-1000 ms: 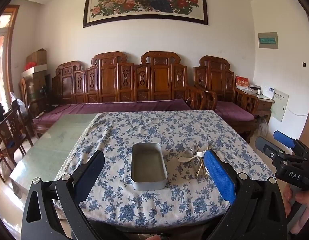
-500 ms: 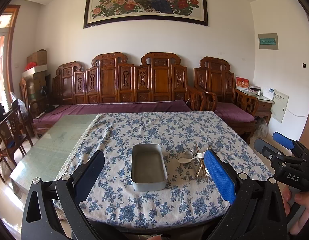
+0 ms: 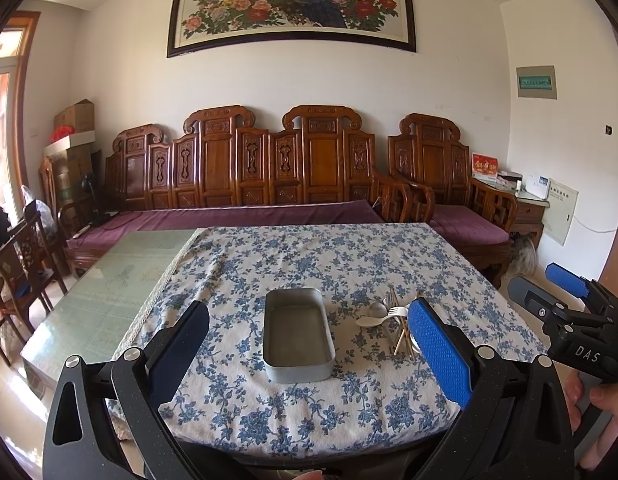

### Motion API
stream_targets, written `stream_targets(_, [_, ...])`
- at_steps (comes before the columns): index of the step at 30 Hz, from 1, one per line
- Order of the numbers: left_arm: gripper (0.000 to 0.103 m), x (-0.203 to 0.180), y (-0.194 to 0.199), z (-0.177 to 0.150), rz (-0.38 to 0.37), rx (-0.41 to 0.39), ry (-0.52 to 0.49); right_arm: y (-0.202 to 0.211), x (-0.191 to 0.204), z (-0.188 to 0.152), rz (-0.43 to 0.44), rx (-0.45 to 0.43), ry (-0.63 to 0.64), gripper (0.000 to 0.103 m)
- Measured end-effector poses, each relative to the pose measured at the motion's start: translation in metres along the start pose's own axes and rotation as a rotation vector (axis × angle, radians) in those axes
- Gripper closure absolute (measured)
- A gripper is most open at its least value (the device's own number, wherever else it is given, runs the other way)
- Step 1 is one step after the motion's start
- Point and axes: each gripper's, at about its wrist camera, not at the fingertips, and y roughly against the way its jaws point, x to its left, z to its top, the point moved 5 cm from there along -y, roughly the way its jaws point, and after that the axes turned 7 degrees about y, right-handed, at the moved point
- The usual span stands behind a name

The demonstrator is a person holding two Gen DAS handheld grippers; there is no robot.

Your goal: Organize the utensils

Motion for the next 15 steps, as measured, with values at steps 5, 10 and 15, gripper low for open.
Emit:
stream_targets(5, [0.006,0.0000,0.0000,-0.0013,-0.001,-0.001,0.000,0.0001,0.0000,0.0001,0.001,0.001,0.000,0.002])
stream_targets(10, [0.006,0.0006,0.0011,0.0012,0.000,-0.003,-0.001,-0.0001,-0.0017,0.0017,0.000,0.000,0.000,0.002])
stream_targets(15, [0.006,0.0015,0.0032,0.0074,0.001,0.000,0.000,0.0000,0.0008,-0.0009,0.001,0.000,-0.001,0.002])
